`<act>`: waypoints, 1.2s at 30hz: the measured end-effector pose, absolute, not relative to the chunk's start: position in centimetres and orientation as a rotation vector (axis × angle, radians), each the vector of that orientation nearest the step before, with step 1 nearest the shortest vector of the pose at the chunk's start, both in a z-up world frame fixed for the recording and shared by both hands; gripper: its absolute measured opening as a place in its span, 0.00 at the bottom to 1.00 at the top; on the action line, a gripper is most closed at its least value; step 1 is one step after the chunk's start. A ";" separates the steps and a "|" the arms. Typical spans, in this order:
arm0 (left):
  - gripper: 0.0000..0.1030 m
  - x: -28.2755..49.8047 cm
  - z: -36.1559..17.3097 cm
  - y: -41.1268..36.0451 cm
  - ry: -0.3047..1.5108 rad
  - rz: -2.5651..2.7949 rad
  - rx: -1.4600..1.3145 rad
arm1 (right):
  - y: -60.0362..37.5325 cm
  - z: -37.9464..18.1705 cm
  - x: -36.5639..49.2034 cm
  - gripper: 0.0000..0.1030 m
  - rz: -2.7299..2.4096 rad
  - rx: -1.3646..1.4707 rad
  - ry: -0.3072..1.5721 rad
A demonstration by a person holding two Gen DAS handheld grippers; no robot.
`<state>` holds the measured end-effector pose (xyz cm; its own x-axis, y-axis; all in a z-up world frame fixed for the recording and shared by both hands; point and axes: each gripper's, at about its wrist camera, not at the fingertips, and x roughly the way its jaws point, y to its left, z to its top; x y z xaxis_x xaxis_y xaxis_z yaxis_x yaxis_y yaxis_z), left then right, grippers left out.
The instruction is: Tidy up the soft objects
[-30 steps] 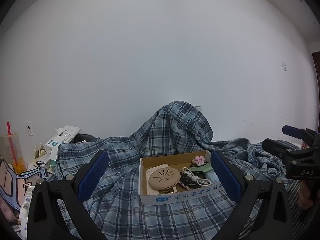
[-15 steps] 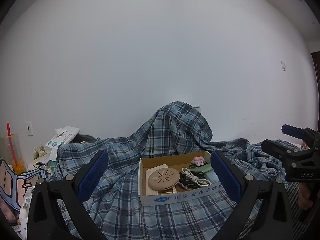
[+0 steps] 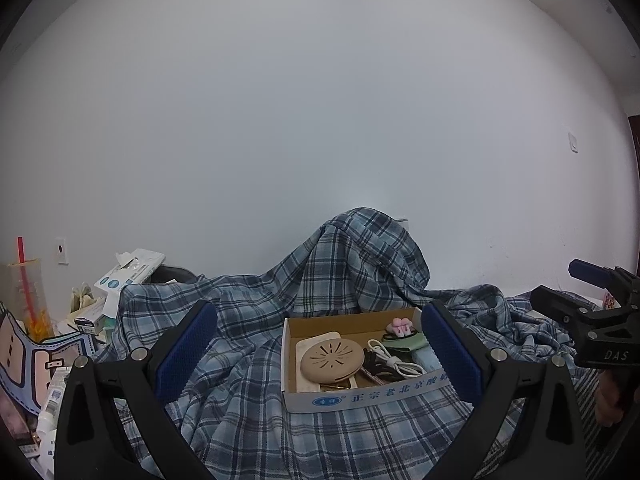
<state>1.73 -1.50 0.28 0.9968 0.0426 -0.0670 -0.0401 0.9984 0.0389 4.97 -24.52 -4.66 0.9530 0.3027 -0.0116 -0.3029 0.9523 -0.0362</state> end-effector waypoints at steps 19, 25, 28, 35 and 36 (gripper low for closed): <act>1.00 1.7 0.4 -1.3 0.068 0.071 0.030 | -24.7 -4.7 4.8 1.00 0.313 -0.029 -0.003; 1.00 1.7 0.4 -1.3 0.068 0.074 0.032 | -24.7 -4.7 4.8 1.00 0.311 -0.029 -0.005; 1.00 1.6 0.4 -1.2 0.068 0.077 0.031 | -24.7 -4.7 4.8 1.00 0.311 -0.028 -0.006; 1.00 1.6 0.4 -1.2 0.068 0.078 0.032 | -24.7 -4.7 4.7 1.00 0.311 -0.028 -0.007; 1.00 1.7 0.4 -1.2 0.068 0.078 0.032 | -24.7 -4.7 4.8 1.00 0.310 -0.028 -0.006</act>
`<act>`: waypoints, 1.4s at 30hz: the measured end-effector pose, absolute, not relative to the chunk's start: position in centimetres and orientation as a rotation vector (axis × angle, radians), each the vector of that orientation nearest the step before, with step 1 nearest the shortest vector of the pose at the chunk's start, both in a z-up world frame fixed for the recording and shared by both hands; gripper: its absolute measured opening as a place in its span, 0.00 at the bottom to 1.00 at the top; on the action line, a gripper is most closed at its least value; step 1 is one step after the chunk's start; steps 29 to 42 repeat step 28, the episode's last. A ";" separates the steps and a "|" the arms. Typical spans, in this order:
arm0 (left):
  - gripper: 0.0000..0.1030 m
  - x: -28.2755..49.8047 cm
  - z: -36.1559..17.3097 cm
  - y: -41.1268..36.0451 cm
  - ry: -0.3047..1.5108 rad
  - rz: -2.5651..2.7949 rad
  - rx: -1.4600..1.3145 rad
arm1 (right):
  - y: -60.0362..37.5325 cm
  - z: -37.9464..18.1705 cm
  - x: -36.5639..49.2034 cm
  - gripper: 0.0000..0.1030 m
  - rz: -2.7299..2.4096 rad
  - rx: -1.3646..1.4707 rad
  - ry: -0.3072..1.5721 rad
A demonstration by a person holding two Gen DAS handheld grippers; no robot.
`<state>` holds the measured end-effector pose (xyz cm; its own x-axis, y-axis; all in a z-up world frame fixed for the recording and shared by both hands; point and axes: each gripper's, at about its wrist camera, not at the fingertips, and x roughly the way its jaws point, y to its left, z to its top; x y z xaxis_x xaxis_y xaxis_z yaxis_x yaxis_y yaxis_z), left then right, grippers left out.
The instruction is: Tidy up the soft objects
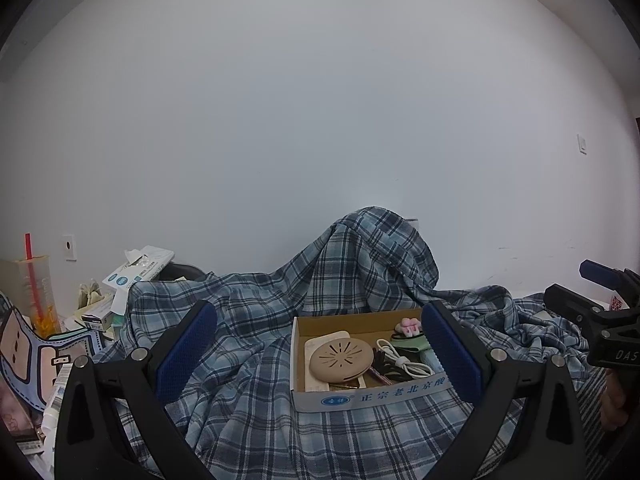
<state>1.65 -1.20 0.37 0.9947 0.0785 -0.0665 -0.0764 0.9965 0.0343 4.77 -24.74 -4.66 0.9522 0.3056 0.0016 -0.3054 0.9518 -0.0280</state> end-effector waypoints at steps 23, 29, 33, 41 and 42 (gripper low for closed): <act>1.00 1.5 0.4 -1.3 0.060 0.079 0.032 | -24.7 -4.6 4.7 1.00 0.310 -0.028 -0.007; 1.00 1.4 0.5 -1.5 0.055 0.075 0.036 | -24.8 -4.6 4.7 1.00 0.311 -0.029 -0.006; 1.00 1.4 0.5 -1.5 0.055 0.075 0.036 | -24.8 -4.6 4.7 1.00 0.311 -0.029 -0.006; 1.00 1.4 0.5 -1.5 0.055 0.075 0.036 | -24.8 -4.6 4.7 1.00 0.311 -0.029 -0.006; 1.00 1.4 0.5 -1.5 0.055 0.075 0.036 | -24.8 -4.6 4.7 1.00 0.311 -0.029 -0.006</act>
